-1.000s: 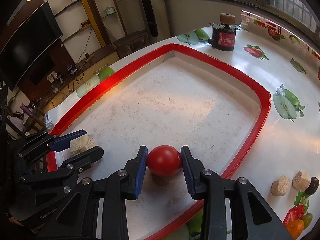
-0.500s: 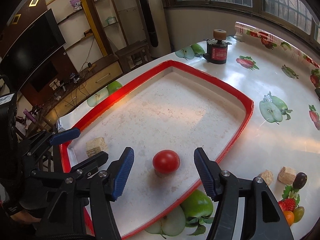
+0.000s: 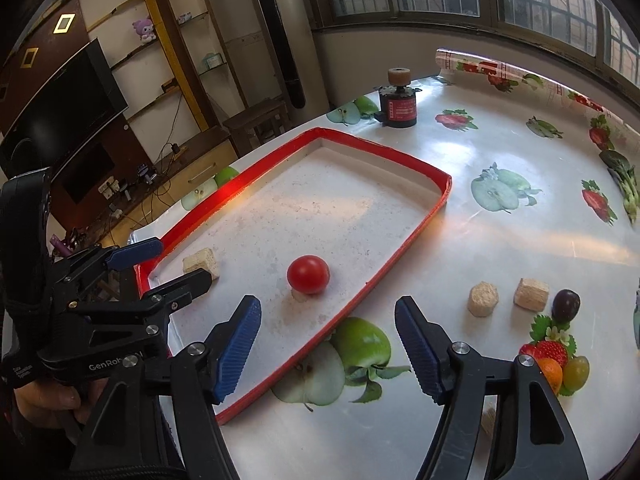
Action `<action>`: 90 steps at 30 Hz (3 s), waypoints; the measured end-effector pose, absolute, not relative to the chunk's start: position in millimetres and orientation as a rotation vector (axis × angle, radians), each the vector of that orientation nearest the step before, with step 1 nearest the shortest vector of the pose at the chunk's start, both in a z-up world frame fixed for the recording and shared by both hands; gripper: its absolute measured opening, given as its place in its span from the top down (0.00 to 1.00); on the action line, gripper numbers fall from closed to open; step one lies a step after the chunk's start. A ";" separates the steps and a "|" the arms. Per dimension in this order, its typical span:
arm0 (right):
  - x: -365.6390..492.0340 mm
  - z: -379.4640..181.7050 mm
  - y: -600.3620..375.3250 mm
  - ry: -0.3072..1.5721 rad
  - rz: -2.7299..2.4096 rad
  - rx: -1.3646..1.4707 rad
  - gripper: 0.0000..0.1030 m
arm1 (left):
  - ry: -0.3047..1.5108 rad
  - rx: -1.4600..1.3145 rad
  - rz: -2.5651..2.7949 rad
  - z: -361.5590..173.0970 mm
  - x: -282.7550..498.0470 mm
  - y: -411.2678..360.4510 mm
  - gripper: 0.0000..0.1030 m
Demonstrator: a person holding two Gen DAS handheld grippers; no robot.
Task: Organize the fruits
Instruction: 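Move both open tools back toward the remaining blocks and tomatoes, then grasp a second wooden block with the left tool while the right tool grasps another tomato, then carry the block and tomato into the red tray and open both tools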
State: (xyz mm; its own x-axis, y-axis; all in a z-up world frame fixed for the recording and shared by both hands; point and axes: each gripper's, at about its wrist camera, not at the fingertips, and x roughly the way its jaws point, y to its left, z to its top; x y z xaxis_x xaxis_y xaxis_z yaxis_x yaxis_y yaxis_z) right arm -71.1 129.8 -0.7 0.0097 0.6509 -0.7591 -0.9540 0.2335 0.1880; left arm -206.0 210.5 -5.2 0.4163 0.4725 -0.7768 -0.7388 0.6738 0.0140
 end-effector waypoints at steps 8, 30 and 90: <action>-54.0 2.5 86.0 0.867 1.262 -0.399 0.31 | 0.836 -0.337 0.721 2.3 -185.8 188.5 0.26; 13.1 -2.1 -40.5 0.888 1.006 -0.266 0.30 | 0.872 -0.270 0.484 0.8 -114.9 106.2 0.26; 11.9 -14.9 -85.9 0.888 0.879 -0.349 0.66 | 0.863 -0.283 0.284 -6.9 -82.2 90.8 0.69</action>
State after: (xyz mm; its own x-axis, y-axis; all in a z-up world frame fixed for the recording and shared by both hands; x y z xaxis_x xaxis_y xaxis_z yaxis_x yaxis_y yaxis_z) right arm 11.9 -85.9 -14.9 0.3227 0.5179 -0.7923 -0.7866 0.6123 0.0799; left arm -82.2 90.8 -6.9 0.6177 0.1300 -0.7756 -0.3561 0.9256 -0.1284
